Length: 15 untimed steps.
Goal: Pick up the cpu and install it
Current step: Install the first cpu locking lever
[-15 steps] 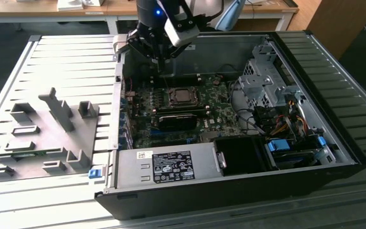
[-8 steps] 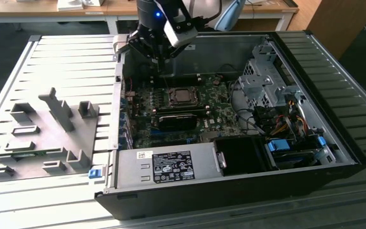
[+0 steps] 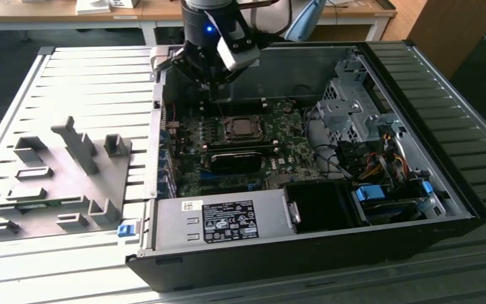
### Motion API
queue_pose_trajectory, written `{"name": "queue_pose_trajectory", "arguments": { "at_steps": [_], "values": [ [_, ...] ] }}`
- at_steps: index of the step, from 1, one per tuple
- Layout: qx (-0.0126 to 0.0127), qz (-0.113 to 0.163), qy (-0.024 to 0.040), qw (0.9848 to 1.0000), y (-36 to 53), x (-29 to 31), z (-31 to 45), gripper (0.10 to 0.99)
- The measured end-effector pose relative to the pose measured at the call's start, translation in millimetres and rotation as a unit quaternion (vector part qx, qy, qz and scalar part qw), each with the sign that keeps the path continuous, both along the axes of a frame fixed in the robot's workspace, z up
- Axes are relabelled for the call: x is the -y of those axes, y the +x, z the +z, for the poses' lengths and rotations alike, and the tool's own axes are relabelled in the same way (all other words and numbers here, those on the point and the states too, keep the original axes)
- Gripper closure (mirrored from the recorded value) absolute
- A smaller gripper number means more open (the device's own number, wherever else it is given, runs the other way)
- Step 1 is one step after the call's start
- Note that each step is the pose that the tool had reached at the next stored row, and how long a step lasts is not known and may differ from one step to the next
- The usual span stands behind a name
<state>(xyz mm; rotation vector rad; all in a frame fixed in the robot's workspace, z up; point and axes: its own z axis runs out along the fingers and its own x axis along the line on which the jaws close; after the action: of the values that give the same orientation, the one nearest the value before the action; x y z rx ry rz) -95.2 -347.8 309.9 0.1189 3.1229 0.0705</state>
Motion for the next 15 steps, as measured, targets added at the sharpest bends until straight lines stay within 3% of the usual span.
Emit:
{"name": "queue_pose_trajectory", "arguments": {
  "at_steps": [5,15],
  "values": [
    [-0.0001,0.000,0.0000,1.0000,-2.5,-12.8,-5.2,0.980],
    [0.0000,0.000,0.0000,1.0000,-4.6,-16.7,-23.4,0.980]
  ]
}}
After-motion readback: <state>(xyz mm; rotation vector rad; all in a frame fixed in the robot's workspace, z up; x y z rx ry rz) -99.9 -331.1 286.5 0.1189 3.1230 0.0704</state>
